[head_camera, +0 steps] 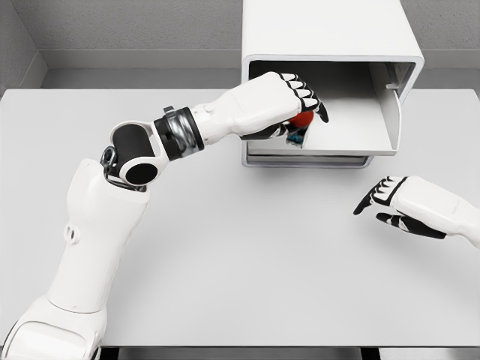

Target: Slide open multi-storey tabletop storage cabinets and put open load switch and slide close multi-storey tabletop storage cabinets

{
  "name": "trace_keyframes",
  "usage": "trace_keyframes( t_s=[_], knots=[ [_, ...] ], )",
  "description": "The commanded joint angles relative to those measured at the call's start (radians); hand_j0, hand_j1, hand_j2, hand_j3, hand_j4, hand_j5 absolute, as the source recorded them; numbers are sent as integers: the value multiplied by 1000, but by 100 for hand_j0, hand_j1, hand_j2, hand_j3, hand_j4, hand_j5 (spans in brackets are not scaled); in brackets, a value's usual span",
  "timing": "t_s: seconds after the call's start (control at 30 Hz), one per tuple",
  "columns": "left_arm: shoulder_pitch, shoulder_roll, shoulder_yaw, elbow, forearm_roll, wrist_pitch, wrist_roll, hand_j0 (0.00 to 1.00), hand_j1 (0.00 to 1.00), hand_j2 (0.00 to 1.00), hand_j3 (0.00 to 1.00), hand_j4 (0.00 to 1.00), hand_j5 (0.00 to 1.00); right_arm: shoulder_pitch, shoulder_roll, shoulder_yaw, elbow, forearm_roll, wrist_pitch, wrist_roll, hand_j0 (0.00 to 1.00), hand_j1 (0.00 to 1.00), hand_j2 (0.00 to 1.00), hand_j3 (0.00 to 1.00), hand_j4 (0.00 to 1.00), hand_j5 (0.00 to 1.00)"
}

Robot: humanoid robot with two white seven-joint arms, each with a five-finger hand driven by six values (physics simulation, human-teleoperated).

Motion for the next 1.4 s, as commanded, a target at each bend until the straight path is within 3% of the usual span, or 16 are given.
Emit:
trace_keyframes(
  t_s=[0.0, 0.23, 0.47, 0.63, 0.97, 1.1, 1.2, 1.3, 1.37],
  knots=[
    [0, 0, 1, 0, 6, 3, 1, 66, 66, 66, 66, 66, 66, 0, -1, 0, 0, -7, 1, 0, 58, 58, 58, 58, 58, 58],
    [-2, 0, 1, 0, 6, 3, 1, 68, 68, 68, 68, 68, 68, 0, 0, 0, 0, -6, 1, 0, 58, 58, 58, 58, 58, 58],
    [-2, 0, 2, -3, 8, 3, 1, 84, 84, 84, 84, 84, 84, -3, 0, 0, 0, -7, 1, 1, 58, 58, 58, 58, 58, 58],
    [-2, 0, 2, -6, 14, 3, 1, 85, 85, 85, 85, 85, 85, -3, -1, 0, 0, -6, 1, 1, 58, 58, 58, 58, 58, 58],
    [17, 0, -32, -114, 78, 3, 1, 100, 100, 100, 100, 100, 100, -6, -1, 0, 0, -7, 1, 1, 58, 58, 58, 58, 58, 58],
    [57, 0, -36, -236, 192, 3, 1, 100, 100, 100, 100, 100, 100, -23, -1, 0, 0, -7, 1, 3, 59, 59, 59, 59, 59, 59],
    [64, 12, -52, -238, 497, 3, 1, 100, 100, 100, 100, 100, 100, -44, -1, 0, 0, -7, 1, 4, 60, 60, 60, 60, 60, 60],
    [67, 228, -47, -238, 776, 3, 1, 100, 100, 100, 100, 100, 100, -54, -1, 0, 0, -7, 1, 4, 60, 60, 60, 60, 60, 60],
    [97, 366, -39, -238, 919, 3, 1, 100, 100, 100, 100, 100, 100, -58, 0, 0, 0, -7, 1, 6, 60, 60, 60, 60, 60, 60]
  ],
)
